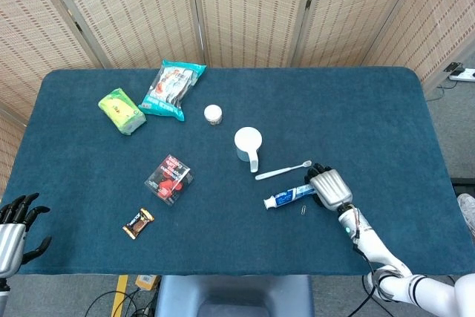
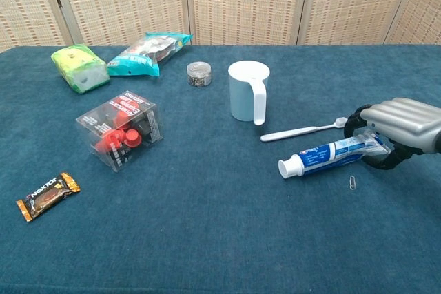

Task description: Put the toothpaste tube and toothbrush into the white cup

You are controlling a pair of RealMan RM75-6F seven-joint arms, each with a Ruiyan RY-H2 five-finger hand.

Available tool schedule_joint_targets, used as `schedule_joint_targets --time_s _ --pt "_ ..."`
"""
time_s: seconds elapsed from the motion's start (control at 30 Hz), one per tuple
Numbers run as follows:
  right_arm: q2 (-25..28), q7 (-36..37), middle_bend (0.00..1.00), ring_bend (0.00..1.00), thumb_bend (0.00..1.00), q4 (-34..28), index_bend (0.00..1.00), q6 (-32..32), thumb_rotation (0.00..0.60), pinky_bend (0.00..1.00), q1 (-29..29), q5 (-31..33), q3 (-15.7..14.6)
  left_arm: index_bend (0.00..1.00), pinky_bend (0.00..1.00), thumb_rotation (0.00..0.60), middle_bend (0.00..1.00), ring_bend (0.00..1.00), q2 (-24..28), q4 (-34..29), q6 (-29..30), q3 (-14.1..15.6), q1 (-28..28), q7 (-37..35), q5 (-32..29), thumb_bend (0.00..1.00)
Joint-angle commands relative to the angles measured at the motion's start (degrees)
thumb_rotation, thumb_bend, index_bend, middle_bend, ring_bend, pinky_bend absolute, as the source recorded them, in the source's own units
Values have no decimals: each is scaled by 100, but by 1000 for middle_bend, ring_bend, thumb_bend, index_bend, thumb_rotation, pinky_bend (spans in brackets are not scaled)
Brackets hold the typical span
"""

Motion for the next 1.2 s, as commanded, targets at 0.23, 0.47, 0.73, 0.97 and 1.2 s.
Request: schedule_joint_targets --time_s 0.23,0.47,0.73,0.97,1.2 --pt "202 597 393 226 413 155 701 429 600 385 -144 -210 -84 346 194 600 153 124 5 -37 -1 -2 -8 46 33 310" --pt "1177 1256 407 230 429 -366 723 828 600 385 -311 -539 -233 346 194 600 153 124 28 -117 -2 6 -6 134 54 310" --pt "2000 1391 417 245 429 -1258 724 1378 600 385 -414 -860 -207 345 194 600 153 124 43 -203 7 -6 -11 200 69 310" --pt "2300 906 417 245 443 -1960 724 1131 600 385 -259 -899 -208 346 194 600 149 124 106 -267 56 -32 6 197 59 310" --pt "2750 348 416 245 444 -2141 724 757 600 385 -292 -615 -318 345 195 600 147 124 77 -239 55 -32 14 180 52 311"
